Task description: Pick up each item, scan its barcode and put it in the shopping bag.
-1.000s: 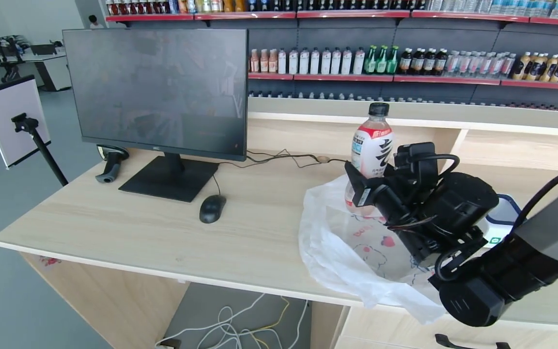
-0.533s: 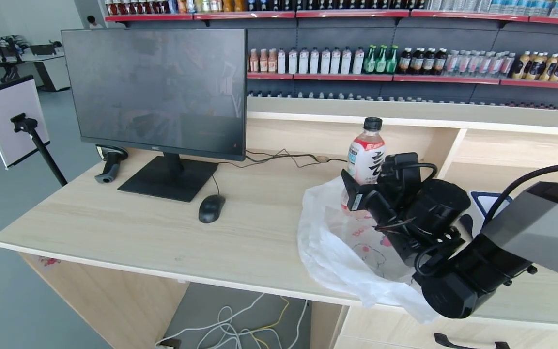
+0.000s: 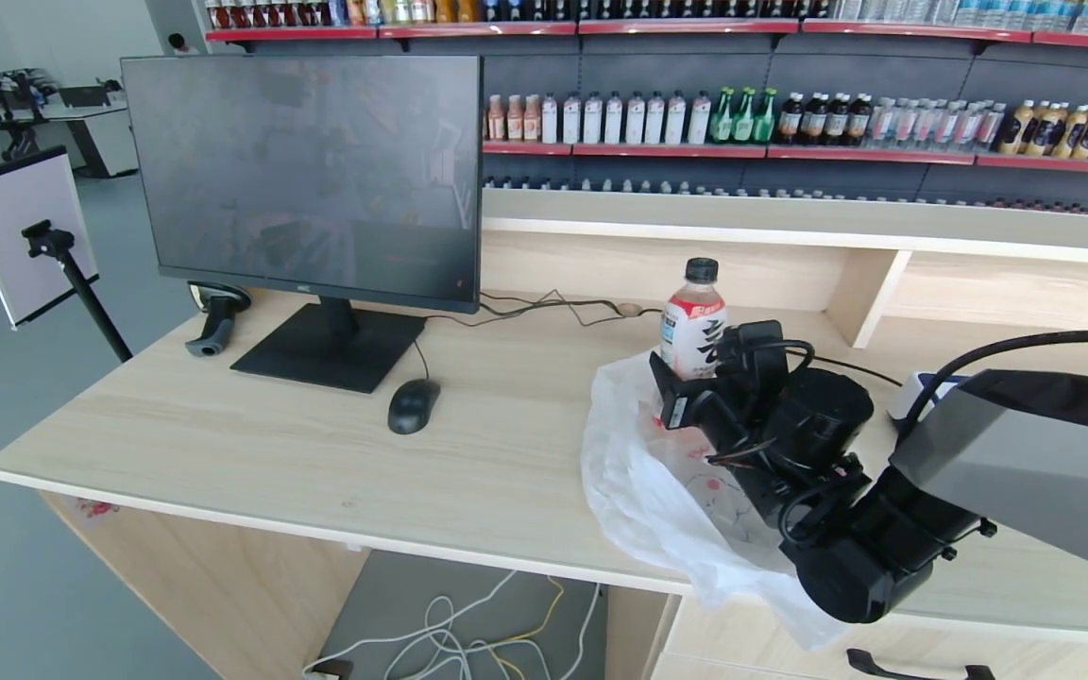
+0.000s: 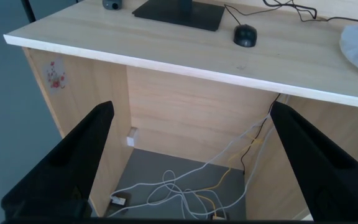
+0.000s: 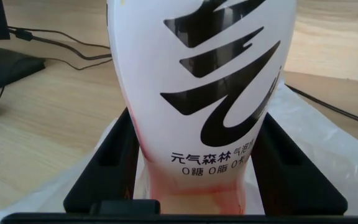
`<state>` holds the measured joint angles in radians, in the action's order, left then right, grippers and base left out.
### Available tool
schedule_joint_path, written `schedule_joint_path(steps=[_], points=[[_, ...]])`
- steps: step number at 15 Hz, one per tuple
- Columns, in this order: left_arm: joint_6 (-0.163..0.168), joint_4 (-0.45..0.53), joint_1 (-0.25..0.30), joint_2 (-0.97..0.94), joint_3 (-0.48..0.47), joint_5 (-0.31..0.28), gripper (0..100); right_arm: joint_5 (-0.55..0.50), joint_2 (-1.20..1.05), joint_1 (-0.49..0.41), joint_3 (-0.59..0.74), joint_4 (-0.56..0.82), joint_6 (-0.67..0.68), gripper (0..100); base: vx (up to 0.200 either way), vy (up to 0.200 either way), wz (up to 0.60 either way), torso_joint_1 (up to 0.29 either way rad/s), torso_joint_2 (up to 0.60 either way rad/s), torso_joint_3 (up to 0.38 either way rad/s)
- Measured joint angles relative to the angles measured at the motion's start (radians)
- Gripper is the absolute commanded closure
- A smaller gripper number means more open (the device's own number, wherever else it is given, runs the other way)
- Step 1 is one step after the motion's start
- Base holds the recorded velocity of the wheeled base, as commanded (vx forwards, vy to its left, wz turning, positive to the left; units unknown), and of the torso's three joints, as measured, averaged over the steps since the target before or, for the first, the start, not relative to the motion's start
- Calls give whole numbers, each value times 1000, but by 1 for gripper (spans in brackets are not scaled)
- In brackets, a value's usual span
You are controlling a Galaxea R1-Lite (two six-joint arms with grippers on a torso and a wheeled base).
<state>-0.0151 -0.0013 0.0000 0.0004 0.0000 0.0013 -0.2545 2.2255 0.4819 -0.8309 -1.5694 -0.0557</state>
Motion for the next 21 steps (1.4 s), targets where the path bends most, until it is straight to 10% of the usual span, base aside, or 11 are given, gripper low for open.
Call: schedule_joint_path(steps=[13, 14, 21], points=[[1, 0, 0, 0, 0, 0, 0, -2, 39, 8, 15, -2, 27, 100, 0, 0, 0, 0, 0, 0], [2, 0, 0, 0, 0, 0, 0, -2, 41, 9, 16, -1, 29, 0, 0, 0, 0, 0, 0, 0], [2, 0, 0, 0, 0, 0, 0, -1, 31, 23, 37, 0, 35, 0, 0, 0, 0, 0, 0, 0]])
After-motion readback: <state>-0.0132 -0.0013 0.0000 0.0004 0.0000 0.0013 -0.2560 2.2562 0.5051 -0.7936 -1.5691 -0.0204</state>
